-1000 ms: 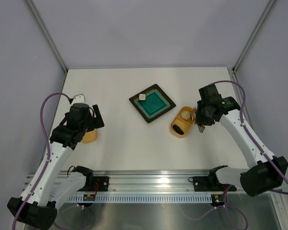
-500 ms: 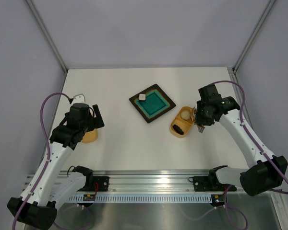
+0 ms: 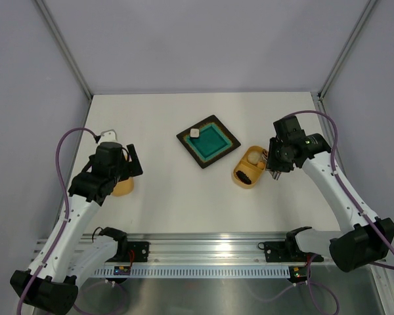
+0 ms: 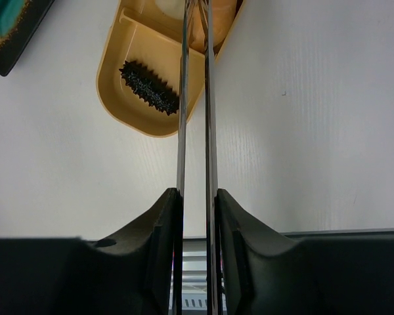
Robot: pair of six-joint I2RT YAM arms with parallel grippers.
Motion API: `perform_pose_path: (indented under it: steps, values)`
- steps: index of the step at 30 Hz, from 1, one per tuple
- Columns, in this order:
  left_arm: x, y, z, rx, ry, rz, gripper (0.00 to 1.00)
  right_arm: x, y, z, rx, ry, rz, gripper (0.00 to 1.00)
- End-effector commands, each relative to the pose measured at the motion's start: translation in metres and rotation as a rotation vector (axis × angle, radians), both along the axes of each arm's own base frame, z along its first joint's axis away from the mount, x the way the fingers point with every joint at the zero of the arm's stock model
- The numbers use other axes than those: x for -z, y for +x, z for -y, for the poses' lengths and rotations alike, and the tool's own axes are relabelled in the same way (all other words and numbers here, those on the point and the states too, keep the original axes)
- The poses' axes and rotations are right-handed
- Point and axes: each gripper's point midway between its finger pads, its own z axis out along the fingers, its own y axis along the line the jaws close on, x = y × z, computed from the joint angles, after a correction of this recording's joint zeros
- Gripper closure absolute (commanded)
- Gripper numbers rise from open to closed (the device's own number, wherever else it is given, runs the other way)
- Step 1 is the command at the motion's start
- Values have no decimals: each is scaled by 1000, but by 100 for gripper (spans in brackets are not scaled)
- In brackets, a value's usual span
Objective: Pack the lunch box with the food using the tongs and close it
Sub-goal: Place the fake food in the packing box.
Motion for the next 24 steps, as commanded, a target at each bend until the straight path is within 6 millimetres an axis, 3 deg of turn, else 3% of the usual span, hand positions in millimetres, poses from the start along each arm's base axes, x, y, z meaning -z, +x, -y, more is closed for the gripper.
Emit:
perform_pose_path:
  steps: [1, 11, 15, 24]
  values:
    - [-8, 4, 1, 2, -10, 43, 1, -28, 9, 3, 18, 9, 103, 65]
    - [-8, 3, 1, 3, -9, 42, 1, -29, 14, 14, 68, -39, 124, 83]
    - [-8, 4, 1, 0, -10, 42, 1, -18, 18, 23, 98, -95, 99, 89]
    - [-10, 3, 1, 4, -8, 43, 1, -4, 36, 14, 68, -87, 92, 91]
